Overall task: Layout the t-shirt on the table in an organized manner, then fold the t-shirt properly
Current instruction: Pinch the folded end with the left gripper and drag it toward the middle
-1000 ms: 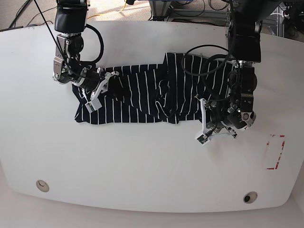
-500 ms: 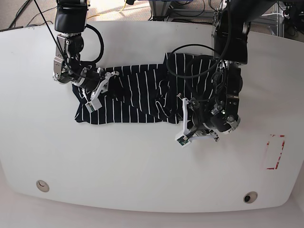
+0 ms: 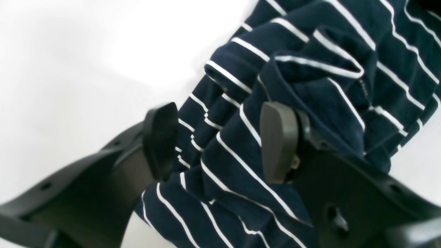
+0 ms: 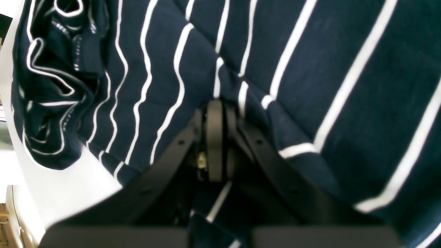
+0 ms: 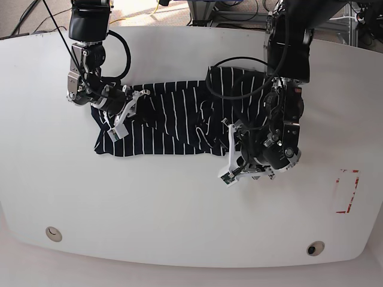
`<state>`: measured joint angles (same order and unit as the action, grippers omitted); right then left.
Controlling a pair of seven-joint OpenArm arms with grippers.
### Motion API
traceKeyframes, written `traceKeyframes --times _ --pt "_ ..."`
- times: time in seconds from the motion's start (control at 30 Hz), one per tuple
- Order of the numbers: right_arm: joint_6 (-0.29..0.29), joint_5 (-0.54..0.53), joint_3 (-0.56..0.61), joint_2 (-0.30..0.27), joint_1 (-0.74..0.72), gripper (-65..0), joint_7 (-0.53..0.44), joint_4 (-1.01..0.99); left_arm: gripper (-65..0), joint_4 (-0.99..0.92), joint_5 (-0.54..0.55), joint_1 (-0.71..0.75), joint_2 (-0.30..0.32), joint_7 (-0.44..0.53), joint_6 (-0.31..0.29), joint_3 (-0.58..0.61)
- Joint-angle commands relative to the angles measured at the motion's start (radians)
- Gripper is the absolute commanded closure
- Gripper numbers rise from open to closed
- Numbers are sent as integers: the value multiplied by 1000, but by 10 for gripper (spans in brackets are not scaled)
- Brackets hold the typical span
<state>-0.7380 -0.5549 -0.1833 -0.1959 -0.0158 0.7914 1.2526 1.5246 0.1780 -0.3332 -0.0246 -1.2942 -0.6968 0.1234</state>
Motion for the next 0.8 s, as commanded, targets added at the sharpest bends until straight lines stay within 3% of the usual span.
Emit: traceKeyframes --times 0.0,0.4,0.77 --pt "40 117 3 -9 12 -13 101 -15 -364 -3 39 -27 -4 5 -1 19" --pt "40 117 3 -9 9 -13 101 -15 -364 -14 237 -27 -1 -46 -1 35" --pt "40 118 3 -9 10 -13 101 -17 -364 -63 228 -27 -1 -40 -1 49"
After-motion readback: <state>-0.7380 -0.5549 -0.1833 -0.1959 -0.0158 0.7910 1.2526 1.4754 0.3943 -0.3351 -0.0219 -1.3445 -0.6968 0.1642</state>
